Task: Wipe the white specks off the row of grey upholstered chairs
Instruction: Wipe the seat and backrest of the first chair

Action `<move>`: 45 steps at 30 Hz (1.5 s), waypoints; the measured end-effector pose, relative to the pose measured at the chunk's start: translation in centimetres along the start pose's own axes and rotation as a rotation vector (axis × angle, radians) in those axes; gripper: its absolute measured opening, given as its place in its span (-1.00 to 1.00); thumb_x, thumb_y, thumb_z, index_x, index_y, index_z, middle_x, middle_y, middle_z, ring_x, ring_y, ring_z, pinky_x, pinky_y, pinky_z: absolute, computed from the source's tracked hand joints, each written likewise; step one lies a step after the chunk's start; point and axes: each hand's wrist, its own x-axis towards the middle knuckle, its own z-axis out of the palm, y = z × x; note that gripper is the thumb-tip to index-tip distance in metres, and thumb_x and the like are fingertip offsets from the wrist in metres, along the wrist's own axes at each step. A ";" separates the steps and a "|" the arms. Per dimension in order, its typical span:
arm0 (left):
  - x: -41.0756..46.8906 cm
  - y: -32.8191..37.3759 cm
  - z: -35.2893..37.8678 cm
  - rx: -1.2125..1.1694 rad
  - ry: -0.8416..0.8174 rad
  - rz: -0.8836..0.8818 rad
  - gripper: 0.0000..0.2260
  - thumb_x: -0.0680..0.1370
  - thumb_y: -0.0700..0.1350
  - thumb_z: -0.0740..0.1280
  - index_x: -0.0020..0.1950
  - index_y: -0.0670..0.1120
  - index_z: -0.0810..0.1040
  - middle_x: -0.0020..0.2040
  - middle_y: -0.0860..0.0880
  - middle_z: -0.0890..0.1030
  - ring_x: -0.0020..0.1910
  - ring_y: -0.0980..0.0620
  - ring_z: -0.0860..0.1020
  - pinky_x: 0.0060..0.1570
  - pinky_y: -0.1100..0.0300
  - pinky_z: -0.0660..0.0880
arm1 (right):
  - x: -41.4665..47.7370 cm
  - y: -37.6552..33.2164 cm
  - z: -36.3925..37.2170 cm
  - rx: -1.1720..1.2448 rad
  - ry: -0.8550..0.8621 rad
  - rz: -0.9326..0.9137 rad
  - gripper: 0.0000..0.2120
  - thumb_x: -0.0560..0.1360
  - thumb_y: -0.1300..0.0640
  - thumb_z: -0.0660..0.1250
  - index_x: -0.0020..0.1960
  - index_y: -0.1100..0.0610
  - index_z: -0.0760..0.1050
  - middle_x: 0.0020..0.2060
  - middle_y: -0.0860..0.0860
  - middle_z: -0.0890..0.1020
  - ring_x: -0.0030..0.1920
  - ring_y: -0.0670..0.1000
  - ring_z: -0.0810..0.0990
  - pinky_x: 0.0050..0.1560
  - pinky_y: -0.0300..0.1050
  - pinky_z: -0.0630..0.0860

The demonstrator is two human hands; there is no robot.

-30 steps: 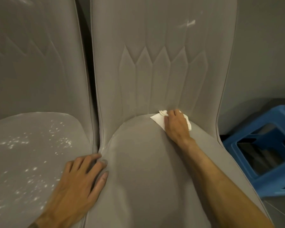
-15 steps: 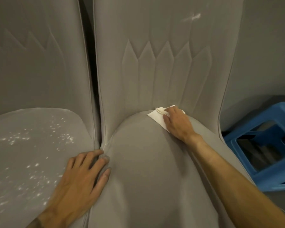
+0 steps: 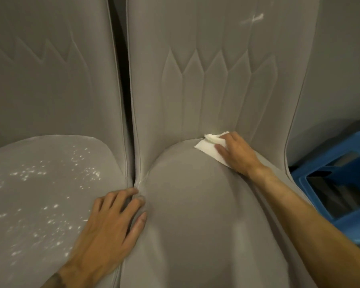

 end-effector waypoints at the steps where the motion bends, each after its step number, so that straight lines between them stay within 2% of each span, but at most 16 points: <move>1: 0.0 0.0 0.0 -0.002 -0.003 -0.004 -0.69 0.66 0.14 0.13 0.24 0.08 0.57 0.32 0.06 0.53 0.22 -0.01 0.49 0.13 0.05 0.35 | -0.1 0.2 0.1 -0.015 0.038 0.055 -0.61 0.67 0.02 0.20 0.41 0.20 0.42 0.32 0.16 0.48 0.34 0.19 0.45 0.37 0.03 0.34; 4: 0.0 -0.1 0.2 -0.001 -0.015 -0.008 -0.70 0.66 0.14 0.14 0.22 0.07 0.58 0.31 0.05 0.53 0.22 -0.01 0.49 0.13 0.04 0.35 | 0.3 -1.8 1.4 0.016 0.116 0.101 -0.67 0.67 0.10 0.16 0.37 0.20 0.46 0.30 0.16 0.52 0.31 0.21 0.48 0.32 0.04 0.35; 8: 0.0 0.2 -0.2 0.005 -0.016 -0.014 -0.68 0.66 0.14 0.13 0.21 0.06 0.59 0.30 0.04 0.54 0.20 -0.02 0.50 0.12 0.03 0.39 | 0.5 -4.1 1.6 0.150 0.029 -0.190 -0.73 0.66 0.13 0.21 0.33 0.11 0.50 0.29 0.03 0.57 0.28 0.11 0.48 0.25 -0.10 0.34; 10: 0.0 0.2 -0.2 -0.002 -0.009 -0.013 -0.68 0.66 0.13 0.13 0.21 0.05 0.60 0.30 0.04 0.54 0.20 -0.02 0.51 0.12 0.03 0.37 | 0.5 -2.5 0.6 0.143 -0.033 -0.234 -0.72 0.65 0.13 0.25 0.34 0.14 0.49 0.30 0.06 0.55 0.30 0.10 0.48 0.28 -0.16 0.33; 12: 0.0 0.1 -0.1 0.002 0.002 -0.008 -0.68 0.65 0.13 0.14 0.21 0.05 0.60 0.30 0.04 0.55 0.20 -0.03 0.51 0.12 0.05 0.34 | 0.2 0.0 -0.1 0.089 -0.016 -0.130 -0.68 0.66 0.08 0.24 0.37 0.16 0.46 0.30 0.12 0.52 0.33 0.15 0.48 0.35 -0.03 0.36; 15: 0.1 0.1 0.0 0.006 -0.001 -0.007 -0.71 0.66 0.13 0.14 0.19 0.06 0.58 0.30 0.04 0.53 0.20 -0.03 0.50 0.13 0.05 0.33 | 0.3 0.4 0.6 -0.010 0.055 0.055 -0.67 0.67 0.05 0.19 0.36 0.16 0.45 0.29 0.14 0.51 0.28 0.20 0.49 0.24 0.04 0.41; 19: 0.0 0.1 -0.1 0.011 -0.012 -0.010 -0.73 0.66 0.13 0.14 0.19 0.07 0.56 0.31 0.05 0.51 0.21 -0.03 0.50 0.12 0.03 0.35 | 1.3 -4.6 2.2 0.046 0.066 -0.060 -0.72 0.66 0.11 0.19 0.30 0.17 0.49 0.26 0.14 0.57 0.26 0.22 0.51 0.25 0.07 0.39; 23: 0.0 0.0 0.0 0.003 -0.016 -0.010 -0.74 0.66 0.14 0.15 0.19 0.08 0.55 0.32 0.06 0.50 0.22 -0.02 0.49 0.14 0.04 0.34 | 1.3 -3.5 0.8 0.038 -0.053 -0.201 -0.71 0.66 0.15 0.22 0.34 0.21 0.46 0.29 0.16 0.53 0.31 0.20 0.48 0.33 0.06 0.37; 26: 0.0 -0.1 0.1 0.009 0.000 -0.006 -0.75 0.66 0.13 0.16 0.19 0.08 0.54 0.32 0.04 0.50 0.22 -0.04 0.49 0.15 0.03 0.34 | 1.1 -1.9 0.6 -0.024 0.044 -0.006 -0.70 0.66 0.15 0.21 0.33 0.26 0.46 0.24 0.23 0.50 0.25 0.25 0.49 0.29 0.07 0.38; 29: 0.0 0.0 0.3 -0.008 0.004 -0.007 -0.73 0.66 0.13 0.16 0.20 0.06 0.56 0.32 0.03 0.51 0.22 -0.04 0.49 0.15 0.05 0.33 | 1.6 -4.6 2.2 -0.068 0.101 0.112 -0.78 0.66 0.18 0.16 0.17 0.30 0.48 0.17 0.26 0.53 0.15 0.29 0.51 0.14 0.09 0.32; 32: -0.1 -0.1 0.2 -0.011 0.003 -0.005 -0.72 0.67 0.13 0.15 0.20 0.06 0.56 0.32 0.03 0.51 0.23 -0.03 0.48 0.15 0.06 0.32 | 1.5 -7.6 3.0 0.013 0.111 -0.039 -0.79 0.67 0.14 0.16 0.15 0.22 0.50 0.15 0.19 0.60 0.17 0.24 0.53 0.11 0.04 0.32; 35: -0.1 -0.1 0.1 -0.013 0.005 0.002 -0.71 0.66 0.14 0.15 0.20 0.05 0.57 0.32 0.03 0.52 0.23 -0.02 0.48 0.15 0.06 0.33 | 1.2 -6.8 2.0 0.085 -0.003 -0.193 -0.74 0.65 0.11 0.20 0.30 0.15 0.49 0.26 0.10 0.57 0.29 0.18 0.49 0.27 0.04 0.40; 37: -0.1 -0.1 0.1 -0.016 0.004 -0.004 -0.71 0.66 0.14 0.14 0.20 0.06 0.56 0.32 0.04 0.51 0.23 -0.02 0.48 0.15 0.05 0.35 | 1.5 -5.3 1.5 0.033 -0.007 -0.109 -0.68 0.66 0.06 0.23 0.35 0.19 0.47 0.24 0.17 0.52 0.28 0.22 0.48 0.31 0.06 0.37; 40: -0.1 -0.2 0.3 -0.031 -0.003 -0.018 -0.73 0.67 0.15 0.15 0.20 0.07 0.55 0.33 0.04 0.51 0.23 -0.01 0.48 0.16 0.01 0.40 | 1.8 -5.9 2.2 -0.020 0.070 0.053 -0.71 0.67 0.06 0.18 0.23 0.24 0.48 0.17 0.22 0.52 0.20 0.26 0.49 0.19 0.09 0.36; 42: -0.1 -0.2 0.4 -0.043 -0.001 -0.016 -0.75 0.67 0.14 0.17 0.20 0.07 0.54 0.33 0.05 0.50 0.23 -0.01 0.48 0.17 0.04 0.37 | 1.4 -8.4 3.2 -0.023 0.085 -0.001 -0.75 0.68 0.08 0.14 0.16 0.22 0.49 0.15 0.20 0.55 0.18 0.25 0.51 0.17 0.11 0.38; 45: 0.0 -0.2 0.2 -0.054 -0.002 -0.020 -0.76 0.67 0.14 0.17 0.20 0.08 0.52 0.33 0.06 0.50 0.23 0.01 0.47 0.18 0.09 0.33 | 0.4 -11.1 4.0 0.042 0.036 -0.234 -0.75 0.68 0.06 0.14 0.23 0.15 0.50 0.20 0.09 0.58 0.23 0.16 0.50 0.23 0.01 0.37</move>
